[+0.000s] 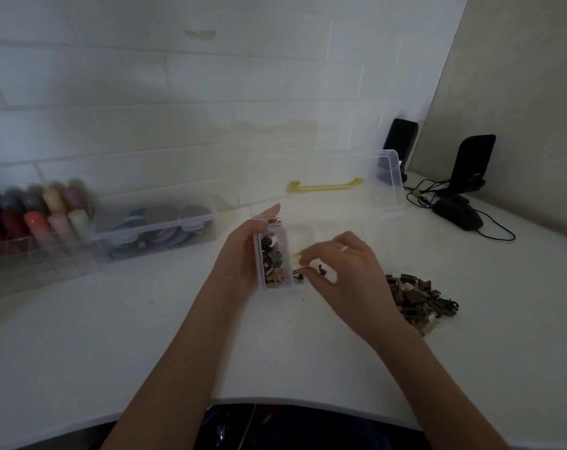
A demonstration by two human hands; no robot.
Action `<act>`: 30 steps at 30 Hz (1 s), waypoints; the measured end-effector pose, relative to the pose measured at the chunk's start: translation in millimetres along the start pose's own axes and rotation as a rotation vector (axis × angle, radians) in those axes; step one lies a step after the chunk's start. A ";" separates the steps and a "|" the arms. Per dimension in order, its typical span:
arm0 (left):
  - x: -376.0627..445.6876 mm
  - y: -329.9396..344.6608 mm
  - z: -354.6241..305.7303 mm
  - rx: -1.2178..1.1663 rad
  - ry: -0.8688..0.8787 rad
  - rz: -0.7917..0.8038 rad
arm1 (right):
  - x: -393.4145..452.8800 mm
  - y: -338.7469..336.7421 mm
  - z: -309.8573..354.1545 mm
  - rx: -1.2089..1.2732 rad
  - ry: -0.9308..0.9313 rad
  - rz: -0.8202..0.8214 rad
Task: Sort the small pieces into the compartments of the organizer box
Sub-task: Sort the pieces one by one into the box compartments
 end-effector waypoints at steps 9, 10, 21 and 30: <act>-0.9 2.2 -0.1 0.047 -0.001 0.021 | 14.1 27.9 -2.3 -0.530 -0.020 0.238; -0.6 1.8 -0.1 0.036 -0.001 0.016 | 12.6 23.2 -2.1 -0.460 -0.044 0.195; -0.3 1.0 0.4 0.068 -0.005 -0.005 | -72.0 -38.2 -33.2 -0.114 0.204 -0.096; -0.5 -1.4 -0.2 0.031 -0.013 -0.019 | -85.8 -28.5 -41.4 -0.260 0.308 0.079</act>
Point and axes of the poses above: each hand's wrist, its own x-axis towards the middle knuckle, its own y-axis out of the palm, z = x × y, the point moved 3 cm from there along x, towards the middle knuckle, and after that the axes turned 7 degrees about x, right-handed, at the moved point
